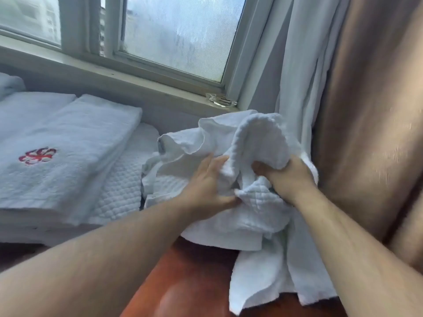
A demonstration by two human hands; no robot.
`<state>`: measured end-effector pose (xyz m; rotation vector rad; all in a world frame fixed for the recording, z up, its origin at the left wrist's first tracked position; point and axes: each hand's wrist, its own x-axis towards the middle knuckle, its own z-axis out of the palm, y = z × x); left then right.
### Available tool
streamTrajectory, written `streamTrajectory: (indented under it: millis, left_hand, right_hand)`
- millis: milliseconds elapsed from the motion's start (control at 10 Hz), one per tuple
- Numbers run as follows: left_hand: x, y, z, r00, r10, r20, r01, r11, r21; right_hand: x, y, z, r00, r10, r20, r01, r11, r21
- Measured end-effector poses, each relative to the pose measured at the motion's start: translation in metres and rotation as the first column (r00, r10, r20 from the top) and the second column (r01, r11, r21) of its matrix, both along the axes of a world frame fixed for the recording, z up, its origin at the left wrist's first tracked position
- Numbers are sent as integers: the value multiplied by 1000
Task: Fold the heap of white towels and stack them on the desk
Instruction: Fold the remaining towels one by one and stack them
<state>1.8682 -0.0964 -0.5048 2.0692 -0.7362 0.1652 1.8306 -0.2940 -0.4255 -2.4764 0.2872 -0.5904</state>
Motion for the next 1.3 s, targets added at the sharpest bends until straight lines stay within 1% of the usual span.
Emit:
streamTrajectory:
  millis: [100, 200, 300, 400, 500, 600, 700, 800, 900, 1000, 1100, 1200, 1300]
  left_hand:
    - [12, -3, -29, 991, 89, 96, -102, 985, 141]
    - [27, -8, -36, 986, 104, 130, -121, 983, 138]
    - [31, -8, -36, 986, 127, 107, -142, 979, 148]
    - [20, -2, -25, 987, 157, 21, -158, 985, 72]
    - [7, 20, 1, 984, 178, -13, -178, 984, -8]
    - [-19, 56, 26, 979, 195, 64, -194, 981, -26]
    - [-53, 104, 53, 989, 150, 6, -147, 977, -151]
    - [-93, 150, 78, 993, 121, -12, -119, 949, -293]
    - [-137, 183, 95, 996, 86, 32, -71, 943, -324]
    - [-177, 210, 104, 992, 83, 93, -48, 943, -330]
    - [-206, 242, 95, 974, 154, 166, -149, 988, -39]
    - [-227, 266, 57, 999, 25, 20, -31, 890, 455]
    - [-237, 272, 9, 1000, 4, 0, -3, 695, 719]
  right_hand:
    - [23, -6, -56, 954, 1, -300, -46, 989, -143]
    - [45, -44, -84, 889, -456, 40, 432, 806, -404]
    - [26, -28, -86, 931, -47, -362, 42, 999, -21]
    - [28, -13, -65, 979, 17, -203, -60, 977, -205]
    - [5, -7, -31, 994, -62, 86, 76, 982, -172]
    - [-23, 8, 0, 955, 2, 296, -55, 984, 169]
    - [-52, 34, 26, 923, 26, 383, -174, 918, 357]
    - [-79, 66, 42, 907, 127, 402, -289, 881, 374]
    - [-106, 99, 55, 872, 237, 427, -392, 861, 323]
    - [-134, 132, 65, 826, 303, 475, -448, 865, 226]
    - [-161, 155, 44, 787, 532, 314, -564, 826, 15]
    - [-187, 167, 1, 767, 579, -276, -620, 780, -86]
    - [-207, 171, -48, 687, 529, -498, -667, 732, -143]
